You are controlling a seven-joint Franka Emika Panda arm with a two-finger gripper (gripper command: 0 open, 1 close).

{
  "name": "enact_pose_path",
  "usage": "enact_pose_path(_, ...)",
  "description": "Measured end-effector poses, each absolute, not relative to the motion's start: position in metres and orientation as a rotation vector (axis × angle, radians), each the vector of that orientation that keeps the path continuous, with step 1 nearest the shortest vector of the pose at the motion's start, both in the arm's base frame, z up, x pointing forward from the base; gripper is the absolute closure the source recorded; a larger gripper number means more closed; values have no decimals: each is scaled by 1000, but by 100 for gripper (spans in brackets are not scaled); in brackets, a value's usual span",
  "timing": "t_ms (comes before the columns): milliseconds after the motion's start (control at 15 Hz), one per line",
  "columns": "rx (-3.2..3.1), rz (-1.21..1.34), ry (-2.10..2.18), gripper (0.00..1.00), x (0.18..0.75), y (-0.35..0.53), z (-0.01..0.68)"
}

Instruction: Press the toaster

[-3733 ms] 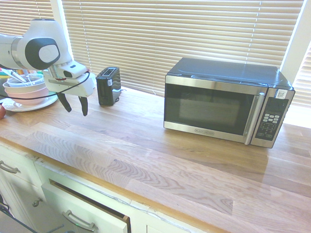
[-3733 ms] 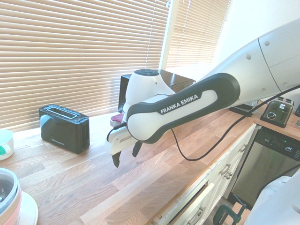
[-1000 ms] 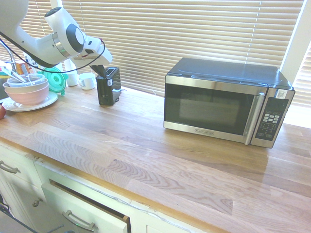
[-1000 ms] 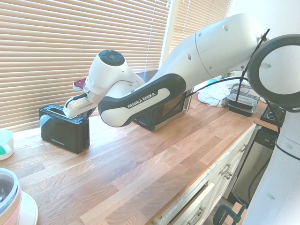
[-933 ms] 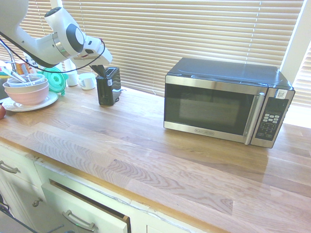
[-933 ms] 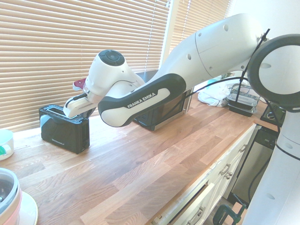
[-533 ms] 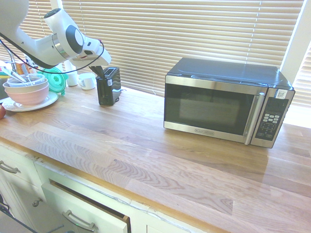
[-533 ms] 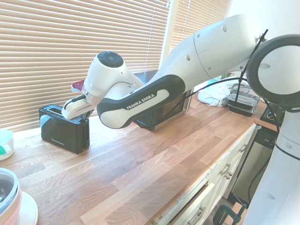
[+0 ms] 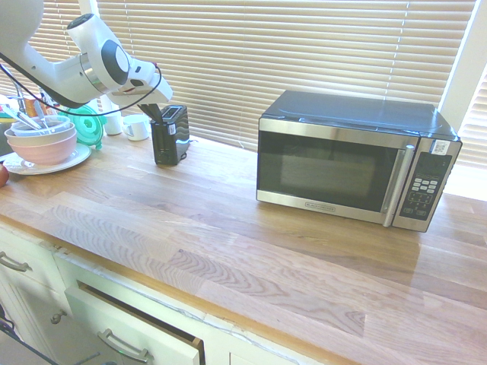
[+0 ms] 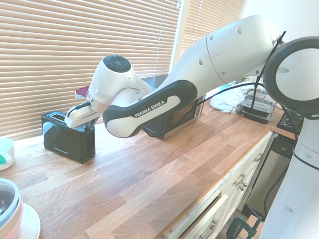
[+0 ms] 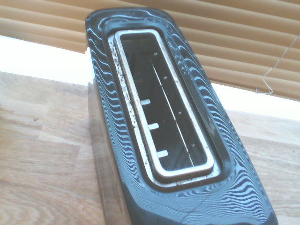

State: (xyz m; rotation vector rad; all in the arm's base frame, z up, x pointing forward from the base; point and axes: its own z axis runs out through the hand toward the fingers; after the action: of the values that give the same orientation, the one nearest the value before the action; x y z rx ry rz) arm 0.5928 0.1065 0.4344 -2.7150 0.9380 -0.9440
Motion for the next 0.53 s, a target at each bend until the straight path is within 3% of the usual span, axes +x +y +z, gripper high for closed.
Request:
enact_pose_path(267, -2740, -823, 950, 100, 599, 101, 375)
enact_pose_path(533, -2731, -829, 968, 100, 604, 87, 372)
